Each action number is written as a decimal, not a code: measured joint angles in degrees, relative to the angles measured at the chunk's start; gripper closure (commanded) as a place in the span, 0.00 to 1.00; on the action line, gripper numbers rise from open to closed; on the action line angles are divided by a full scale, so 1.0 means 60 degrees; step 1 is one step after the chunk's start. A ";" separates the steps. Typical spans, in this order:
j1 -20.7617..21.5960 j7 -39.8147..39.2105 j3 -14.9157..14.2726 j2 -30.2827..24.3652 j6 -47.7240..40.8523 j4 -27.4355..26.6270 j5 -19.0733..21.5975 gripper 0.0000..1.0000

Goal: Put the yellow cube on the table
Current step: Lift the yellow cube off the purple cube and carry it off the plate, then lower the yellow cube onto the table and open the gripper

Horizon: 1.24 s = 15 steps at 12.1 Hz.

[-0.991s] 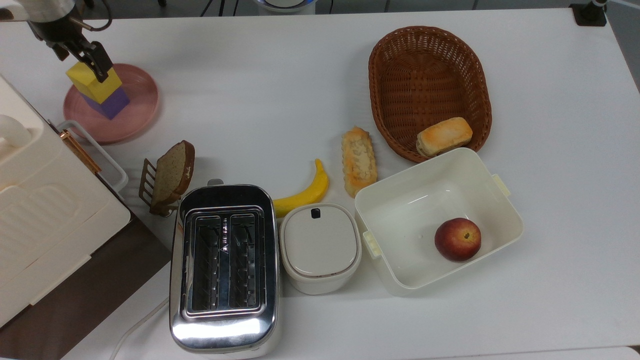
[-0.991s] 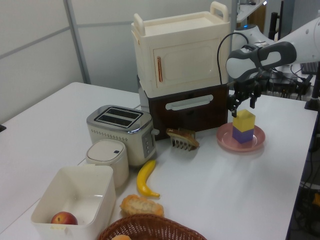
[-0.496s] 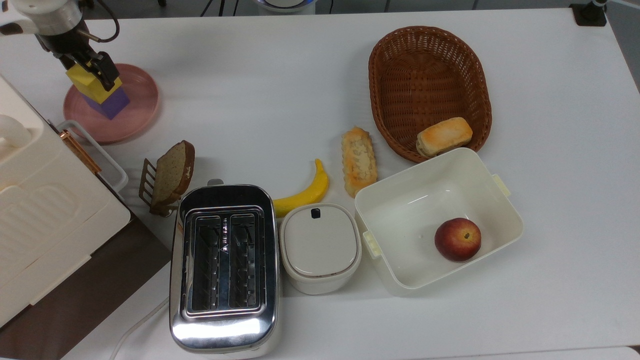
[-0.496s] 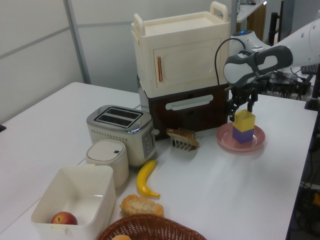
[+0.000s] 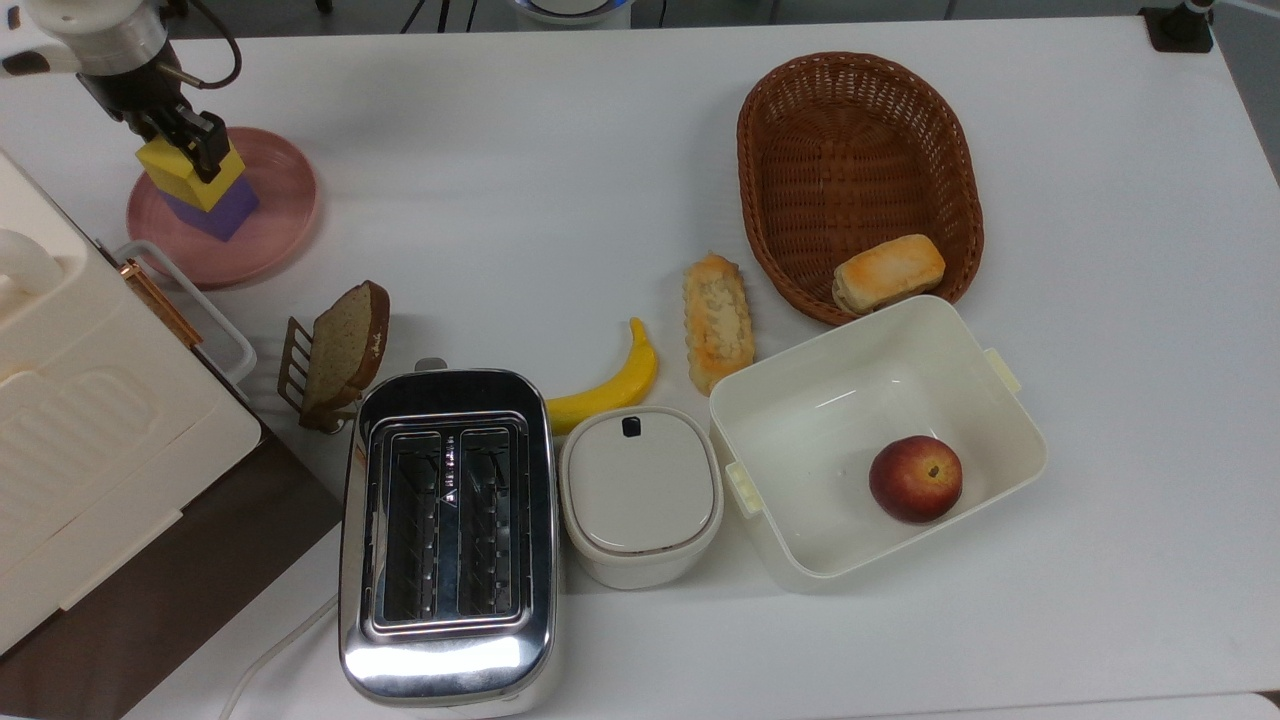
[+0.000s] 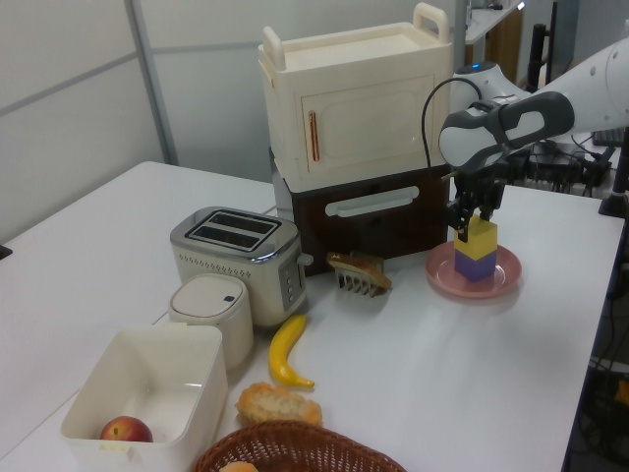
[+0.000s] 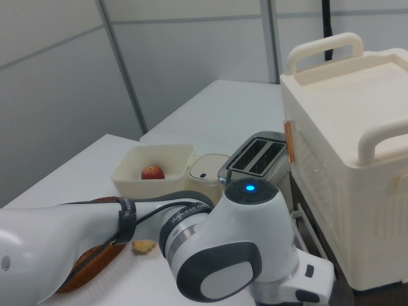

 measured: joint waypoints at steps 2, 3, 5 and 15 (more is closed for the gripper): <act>0.0004 0.0000 0.0003 -0.0043 0.0023 0.0023 0.0000 0.83; 0.0099 0.0000 0.0021 -0.0163 0.0024 0.0043 0.0000 0.83; 0.0822 0.0026 0.0059 -0.0570 -0.0191 0.0046 0.0000 0.83; 0.3552 0.1111 0.0051 -0.0610 -0.0443 -0.0028 -0.0001 0.00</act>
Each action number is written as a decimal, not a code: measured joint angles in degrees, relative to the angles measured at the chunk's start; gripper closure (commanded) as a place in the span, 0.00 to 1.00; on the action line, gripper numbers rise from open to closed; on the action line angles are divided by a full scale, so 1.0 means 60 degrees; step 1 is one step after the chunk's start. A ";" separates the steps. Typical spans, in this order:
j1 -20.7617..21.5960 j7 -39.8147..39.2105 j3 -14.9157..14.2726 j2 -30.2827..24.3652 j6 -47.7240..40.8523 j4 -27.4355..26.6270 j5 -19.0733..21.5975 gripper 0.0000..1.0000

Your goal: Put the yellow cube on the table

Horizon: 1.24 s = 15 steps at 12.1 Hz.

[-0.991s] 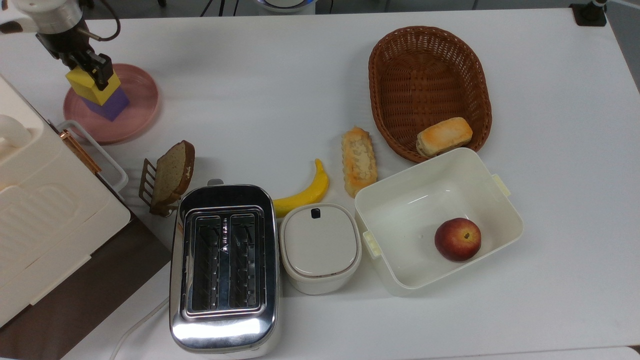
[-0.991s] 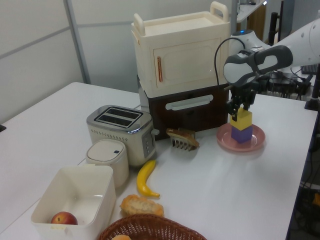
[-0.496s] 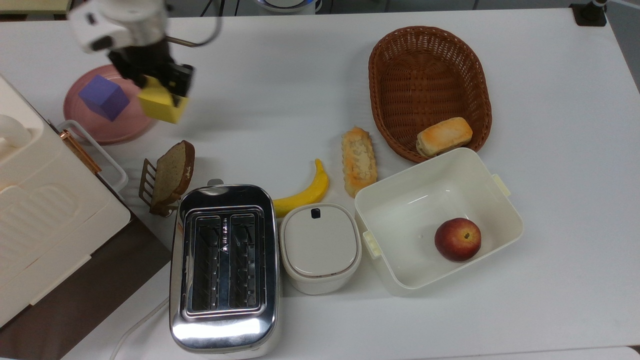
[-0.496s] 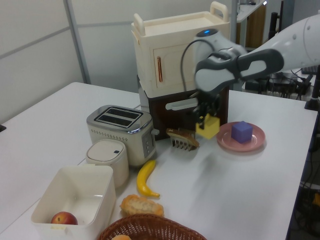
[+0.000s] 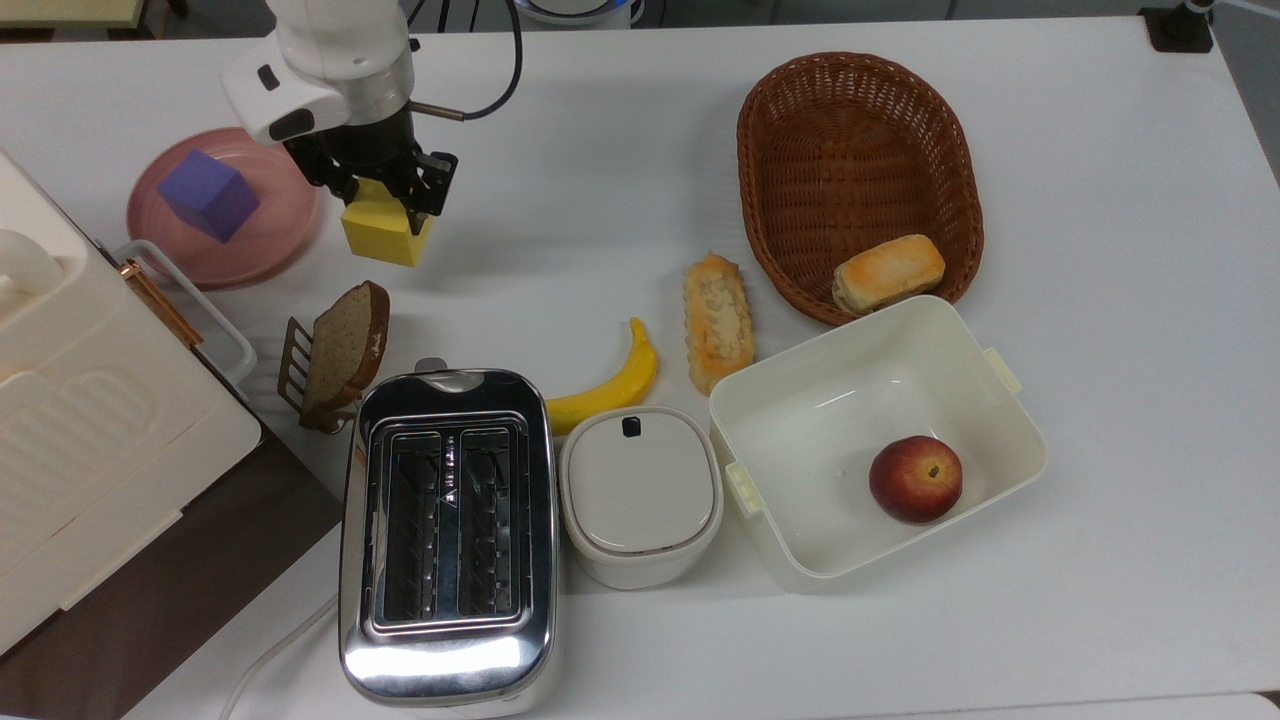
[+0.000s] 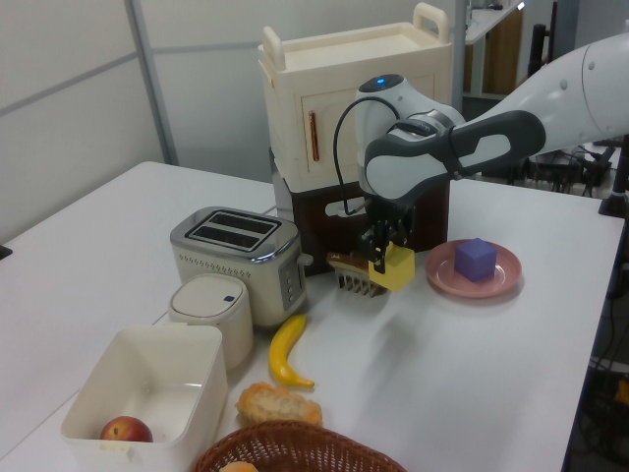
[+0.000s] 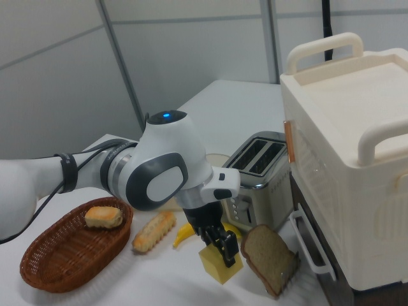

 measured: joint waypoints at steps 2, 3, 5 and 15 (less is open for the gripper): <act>-0.0011 0.0084 -0.0032 0.0021 0.0000 0.0001 -0.0001 0.00; -0.0011 0.0110 -0.0032 0.0021 0.0000 0.0002 -0.0001 0.00; -0.0005 0.0232 -0.0032 0.0022 0.0000 0.0003 -0.0058 0.00; 0.0643 0.0481 -0.0070 -0.0445 -0.1496 0.1598 -0.0229 0.00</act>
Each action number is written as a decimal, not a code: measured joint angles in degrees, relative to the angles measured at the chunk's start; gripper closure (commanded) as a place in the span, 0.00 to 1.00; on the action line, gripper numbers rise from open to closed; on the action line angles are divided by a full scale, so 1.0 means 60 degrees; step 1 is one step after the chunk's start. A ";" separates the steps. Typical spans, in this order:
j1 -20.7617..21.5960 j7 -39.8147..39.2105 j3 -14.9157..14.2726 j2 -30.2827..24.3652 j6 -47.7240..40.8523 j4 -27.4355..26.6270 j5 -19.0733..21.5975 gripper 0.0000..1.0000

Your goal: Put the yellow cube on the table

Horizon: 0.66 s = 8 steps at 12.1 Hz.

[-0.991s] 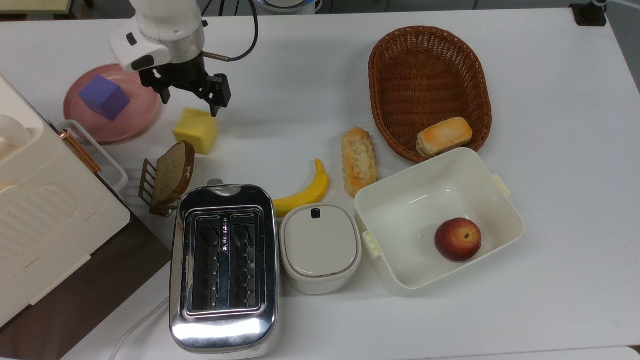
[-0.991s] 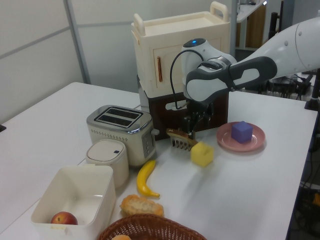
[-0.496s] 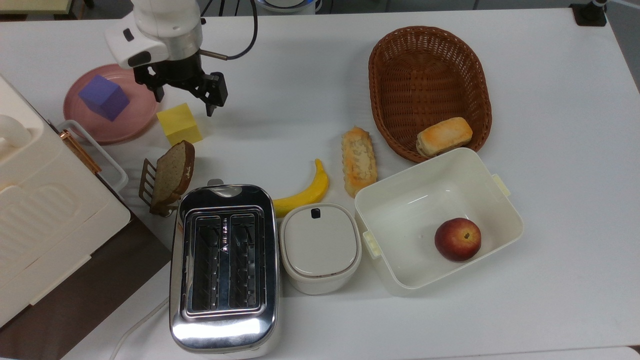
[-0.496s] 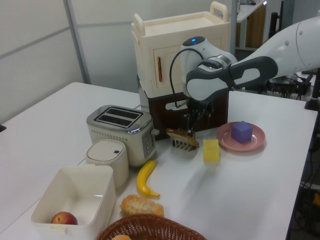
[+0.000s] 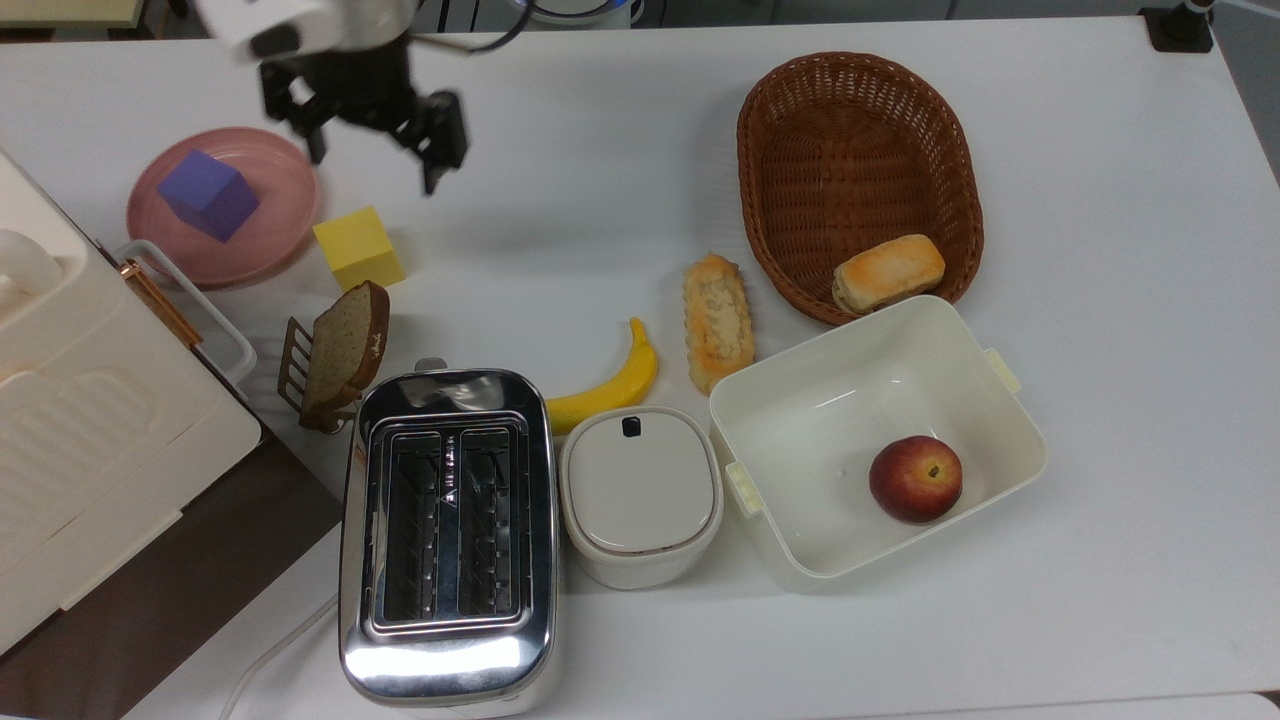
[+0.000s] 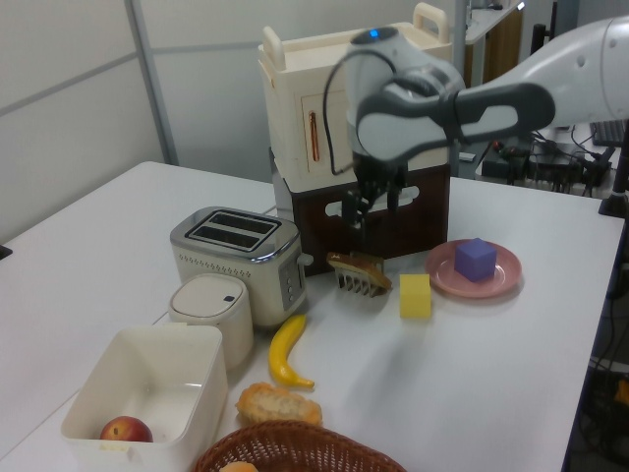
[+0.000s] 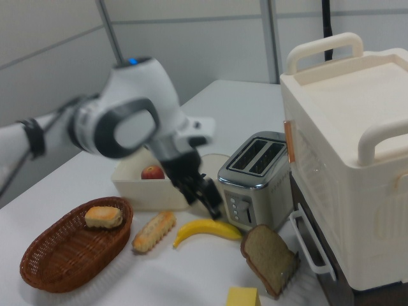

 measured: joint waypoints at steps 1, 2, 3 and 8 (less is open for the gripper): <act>0.0344 0.0137 -0.0055 -0.0182 -0.0394 0.0194 0.0065 0.00; 0.0896 0.0256 -0.0201 -0.0490 -0.0734 0.0343 0.0179 0.00; 0.1257 0.0339 -0.0384 -0.0680 -0.0867 0.0370 0.0238 0.00; 0.2267 0.0311 -0.1723 -0.1015 -0.1119 0.0396 0.0637 0.00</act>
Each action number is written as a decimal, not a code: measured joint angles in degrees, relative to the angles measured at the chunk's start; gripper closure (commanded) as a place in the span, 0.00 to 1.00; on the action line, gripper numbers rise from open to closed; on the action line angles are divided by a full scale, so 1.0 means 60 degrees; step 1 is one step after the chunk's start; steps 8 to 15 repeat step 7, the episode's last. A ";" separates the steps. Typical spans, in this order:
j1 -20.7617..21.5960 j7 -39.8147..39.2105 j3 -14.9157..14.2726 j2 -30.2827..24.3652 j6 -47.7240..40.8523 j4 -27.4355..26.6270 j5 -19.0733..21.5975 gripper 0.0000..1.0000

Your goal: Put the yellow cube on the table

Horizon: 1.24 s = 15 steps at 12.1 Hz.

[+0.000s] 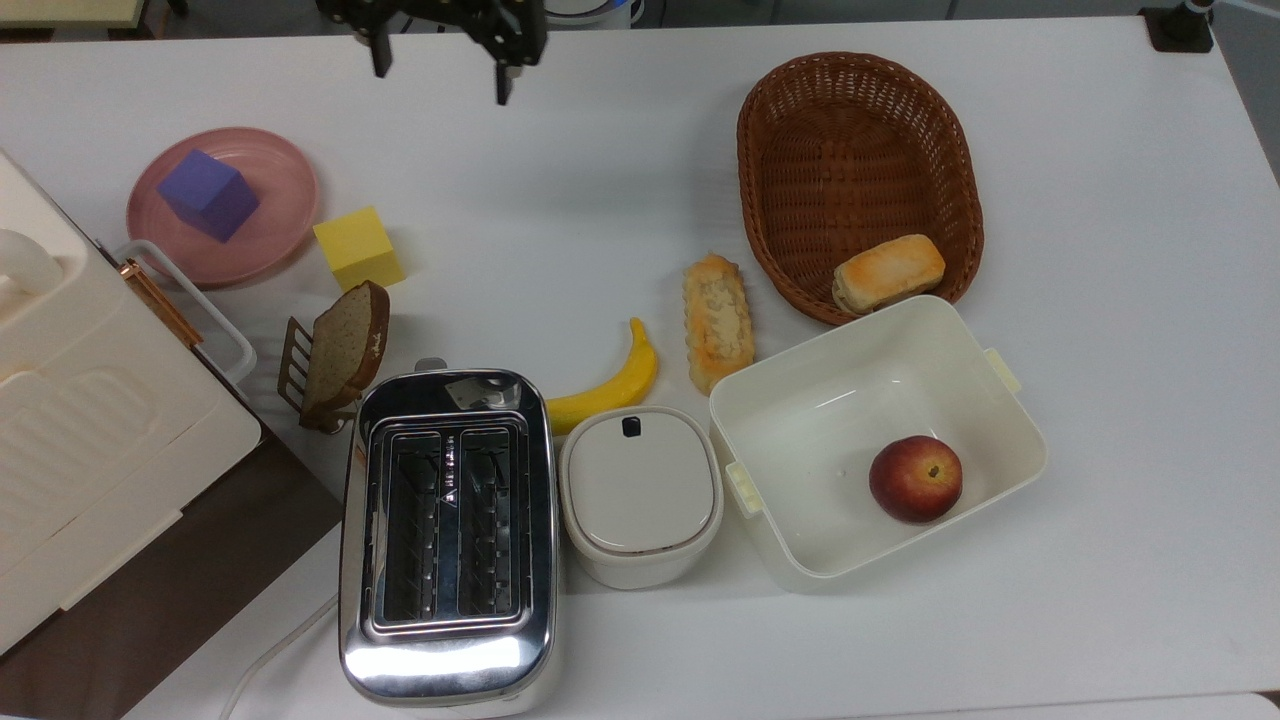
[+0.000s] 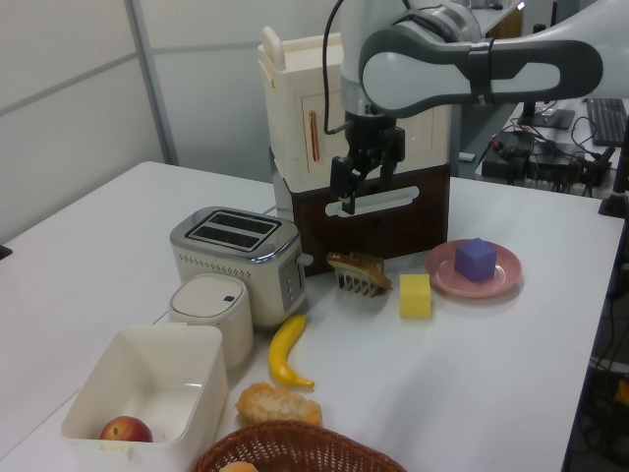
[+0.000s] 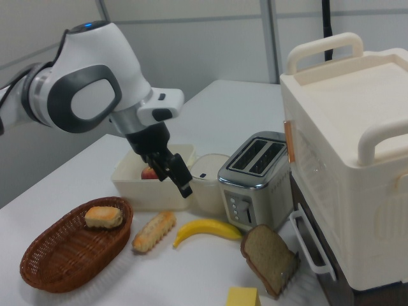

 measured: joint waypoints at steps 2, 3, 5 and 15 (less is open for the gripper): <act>0.0001 -0.0369 -0.0524 0.0025 -0.0002 0.0006 0.0535 0.00; -0.0002 -0.0670 -0.0820 0.0024 -0.0002 0.0035 0.0821 0.00; -0.0002 -0.0874 -0.1001 0.0024 -0.0002 0.0096 0.0982 0.00; 0.0031 -0.0886 -0.0990 0.0030 -0.0002 0.0111 0.0983 0.00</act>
